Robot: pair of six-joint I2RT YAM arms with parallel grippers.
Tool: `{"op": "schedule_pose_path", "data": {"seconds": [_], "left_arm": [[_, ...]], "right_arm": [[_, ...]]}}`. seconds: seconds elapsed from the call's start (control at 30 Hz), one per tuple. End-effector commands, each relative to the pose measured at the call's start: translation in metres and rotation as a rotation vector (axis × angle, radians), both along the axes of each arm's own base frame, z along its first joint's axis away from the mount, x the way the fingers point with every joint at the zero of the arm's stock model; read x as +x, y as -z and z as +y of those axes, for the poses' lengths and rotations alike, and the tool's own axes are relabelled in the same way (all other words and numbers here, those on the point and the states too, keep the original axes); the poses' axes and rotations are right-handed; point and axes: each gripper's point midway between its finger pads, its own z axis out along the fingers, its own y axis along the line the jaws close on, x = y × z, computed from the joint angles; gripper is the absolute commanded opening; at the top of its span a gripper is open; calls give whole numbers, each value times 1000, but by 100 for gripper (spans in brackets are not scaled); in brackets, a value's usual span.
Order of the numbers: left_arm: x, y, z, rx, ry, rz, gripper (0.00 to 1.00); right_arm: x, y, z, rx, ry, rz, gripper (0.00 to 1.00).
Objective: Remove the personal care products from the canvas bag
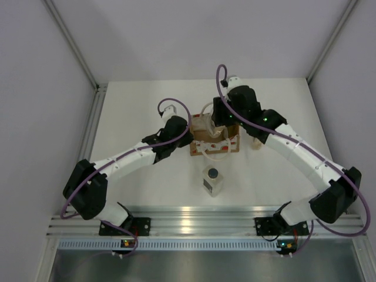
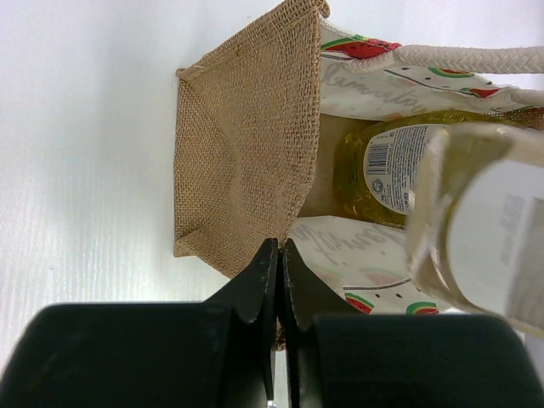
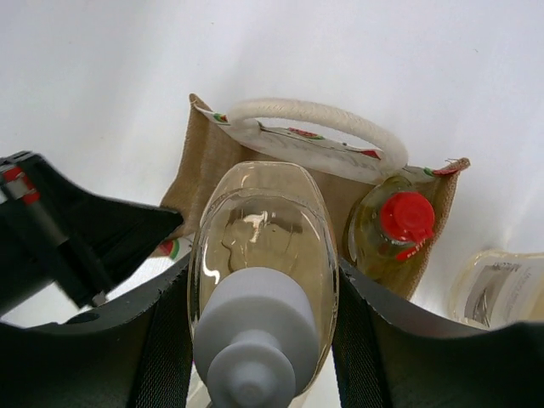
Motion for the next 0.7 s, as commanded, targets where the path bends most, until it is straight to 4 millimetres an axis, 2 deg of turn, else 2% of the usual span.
{"op": "schedule_pose_path", "data": {"seconds": [0.0,0.07,0.1,0.13,0.2,0.3,0.4,0.43,0.5,0.53,0.6,0.63,0.67], "left_arm": [[-6,3,3,13,5,21,0],[-6,2,2,10,8,20,0],[-6,1,2,7,7,19,0],[-7,2,3,8,7,20,0],[-6,0,2,5,7,17,0],[-6,0,1,3,8,18,0],[-6,0,0,-3,10,21,0],[-6,0,0,-3,10,21,0],[-6,-1,-1,-6,10,21,0],[-6,0,-1,-6,10,24,0],[-6,0,-1,-6,10,24,0],[-6,-1,-1,-7,10,22,0],[-6,0,-1,-6,13,24,0]], "right_arm": [[-21,-114,-9,170,-48,-230,0],[-32,-128,-16,174,-66,-254,0],[-38,-128,-20,164,-69,-246,0],[-47,-138,-27,169,-74,-269,0],[-63,-146,-40,171,-77,-282,0],[-79,-148,-58,165,-60,-295,0],[-91,-142,-74,149,-29,-297,0],[-93,-131,-78,132,-21,-276,0],[-99,-124,-87,124,4,-273,0],[-101,-110,-89,116,13,-243,0],[-107,-103,-94,129,23,-237,0],[-108,-87,-94,120,31,-205,0],[-110,-80,-95,118,34,-195,0]]}}
